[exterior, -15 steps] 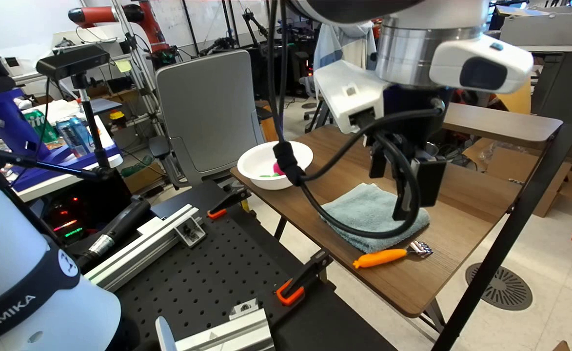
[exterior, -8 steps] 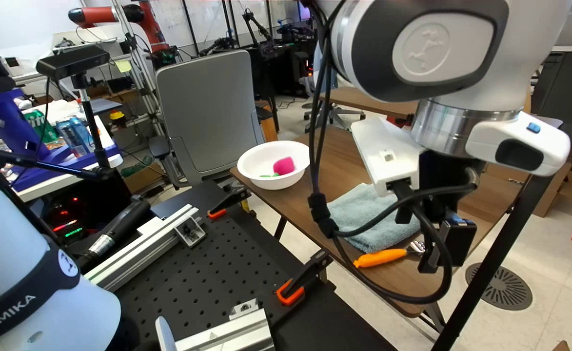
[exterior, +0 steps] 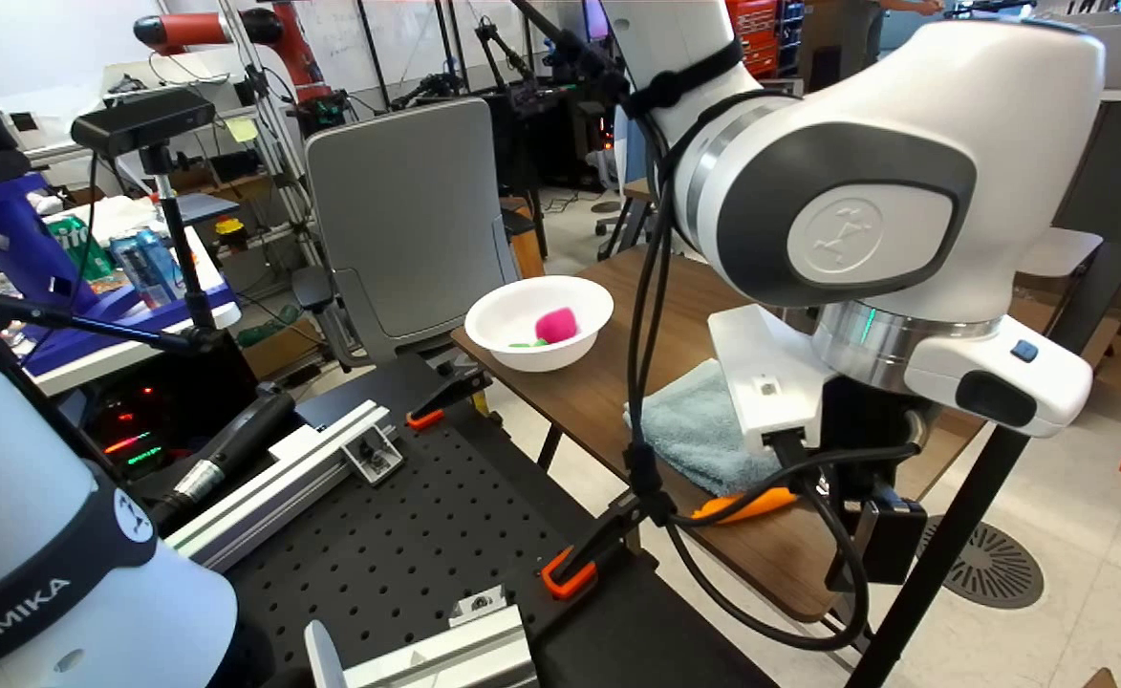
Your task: Move the fork to the left side of the table
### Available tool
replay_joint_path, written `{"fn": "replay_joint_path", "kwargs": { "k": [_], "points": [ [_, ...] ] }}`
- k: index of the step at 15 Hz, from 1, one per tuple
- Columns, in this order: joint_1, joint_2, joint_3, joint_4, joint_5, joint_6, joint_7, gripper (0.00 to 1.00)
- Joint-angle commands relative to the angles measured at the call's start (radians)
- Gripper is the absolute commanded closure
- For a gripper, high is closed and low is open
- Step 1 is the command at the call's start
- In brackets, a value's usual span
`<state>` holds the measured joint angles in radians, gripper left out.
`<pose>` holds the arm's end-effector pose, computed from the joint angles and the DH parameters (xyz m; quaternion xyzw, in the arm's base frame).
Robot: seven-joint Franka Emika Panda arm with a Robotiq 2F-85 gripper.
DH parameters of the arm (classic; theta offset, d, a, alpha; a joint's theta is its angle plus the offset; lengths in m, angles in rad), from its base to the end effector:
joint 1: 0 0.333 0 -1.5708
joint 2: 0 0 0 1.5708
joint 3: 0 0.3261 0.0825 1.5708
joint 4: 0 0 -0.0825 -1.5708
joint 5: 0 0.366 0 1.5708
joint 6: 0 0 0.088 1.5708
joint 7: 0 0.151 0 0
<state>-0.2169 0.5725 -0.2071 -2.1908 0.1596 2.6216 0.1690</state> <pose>0.4760 -0.2254 0.0975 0.9354 -0.3476 -0.0635 0.0136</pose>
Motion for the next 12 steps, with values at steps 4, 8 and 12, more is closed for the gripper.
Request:
{"fn": "replay_joint_path", "kwargs": {
  "k": [4,8,12],
  "points": [
    [0.052,0.055,-0.014,0.044,-0.017,0.021,0.073,0.00],
    [0.083,0.064,-0.015,0.052,-0.025,0.018,0.098,0.00],
    [0.102,0.084,-0.019,0.063,-0.035,0.012,0.122,0.00]
  ]
}}
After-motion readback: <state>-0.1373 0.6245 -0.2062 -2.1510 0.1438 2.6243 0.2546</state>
